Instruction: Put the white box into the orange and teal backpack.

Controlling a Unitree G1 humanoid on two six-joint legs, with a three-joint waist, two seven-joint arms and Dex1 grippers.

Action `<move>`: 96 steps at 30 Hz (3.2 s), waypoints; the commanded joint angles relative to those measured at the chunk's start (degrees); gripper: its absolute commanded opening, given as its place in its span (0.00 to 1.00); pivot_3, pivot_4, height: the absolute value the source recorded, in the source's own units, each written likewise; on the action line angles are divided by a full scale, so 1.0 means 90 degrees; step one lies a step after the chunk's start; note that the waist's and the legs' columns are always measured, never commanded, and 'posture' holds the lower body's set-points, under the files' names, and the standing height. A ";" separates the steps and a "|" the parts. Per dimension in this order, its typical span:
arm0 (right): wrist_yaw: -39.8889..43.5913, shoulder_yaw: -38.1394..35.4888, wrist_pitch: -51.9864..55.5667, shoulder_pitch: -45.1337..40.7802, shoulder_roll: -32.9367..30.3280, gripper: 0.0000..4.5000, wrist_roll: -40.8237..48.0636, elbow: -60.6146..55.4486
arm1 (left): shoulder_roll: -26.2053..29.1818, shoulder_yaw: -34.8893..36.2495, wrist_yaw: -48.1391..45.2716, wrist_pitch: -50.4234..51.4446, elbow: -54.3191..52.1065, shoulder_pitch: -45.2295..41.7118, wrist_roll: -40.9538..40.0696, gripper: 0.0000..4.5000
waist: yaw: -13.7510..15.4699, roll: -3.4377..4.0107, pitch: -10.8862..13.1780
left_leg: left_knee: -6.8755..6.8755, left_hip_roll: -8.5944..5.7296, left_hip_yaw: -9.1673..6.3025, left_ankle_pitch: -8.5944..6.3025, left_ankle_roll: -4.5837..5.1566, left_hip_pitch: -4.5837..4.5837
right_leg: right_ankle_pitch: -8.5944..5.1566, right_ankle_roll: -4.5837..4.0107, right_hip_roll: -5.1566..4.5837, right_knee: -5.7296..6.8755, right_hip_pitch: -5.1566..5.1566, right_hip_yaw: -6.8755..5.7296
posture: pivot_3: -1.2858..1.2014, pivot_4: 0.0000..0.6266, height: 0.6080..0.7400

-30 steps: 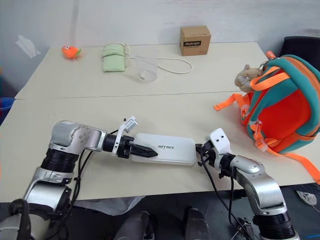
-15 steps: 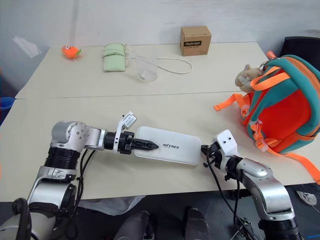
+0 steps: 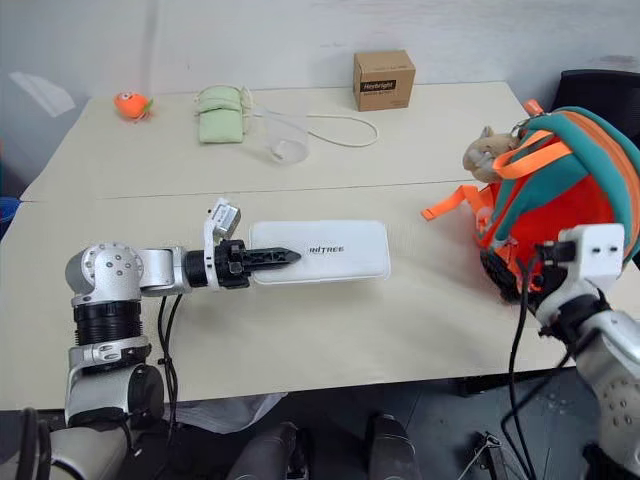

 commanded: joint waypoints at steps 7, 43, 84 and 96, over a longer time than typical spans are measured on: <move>-0.0356 0.1395 -0.2101 -0.1791 0.0144 1.00 -0.1419 0.2975 | 0.0065 0.0731 0.0225 -0.0097 -0.0588 -0.0370 -0.0570 0.28 | -0.0101 0.0000 0.0000 | -0.0002 -0.0014 0.0012 0.0007 0.0011 -0.0003 | 0.0001 0.0002 0.0020 -0.0001 -0.0002 -0.0018 | 0.52 0.24 1.00; 0.4362 0.1470 0.0565 -0.0633 -0.2983 0.01 0.4733 0.0029 | 0.1719 0.1004 -0.1257 -0.1761 -0.0635 -0.0279 -0.1828 0.28 | -0.0085 -0.0021 0.0028 | -0.0003 0.0022 0.0006 -0.0016 -0.0013 -0.0007 | 0.0000 0.0000 0.0007 -0.0032 0.0001 -0.0014 | 0.52 0.24 1.00; 0.4634 0.2633 -0.0106 -0.1449 -0.2767 0.01 0.2834 0.1021 | 0.0114 -0.3920 -0.1896 -0.7536 -0.0474 -0.1331 0.3041 0.28 | 0.0091 -0.0023 0.0029 | 0.0008 -0.0003 0.0019 -0.0014 0.0034 -0.0028 | 0.0013 0.0012 0.0006 -0.0050 -0.0001 -0.0048 | 0.52 0.24 1.00; 0.4001 0.2311 -0.0131 -0.0847 -0.2348 0.01 0.2981 0.0602 | 0.1439 -0.2555 -0.2357 -0.6558 -0.0960 -0.0382 0.2303 0.80 | -0.0012 -0.0023 0.0029 | 0.0009 0.0021 0.0017 0.0002 0.0011 -0.0007 | 0.0014 -0.0002 0.0004 -0.0031 0.0001 -0.0046 | 0.52 0.24 1.00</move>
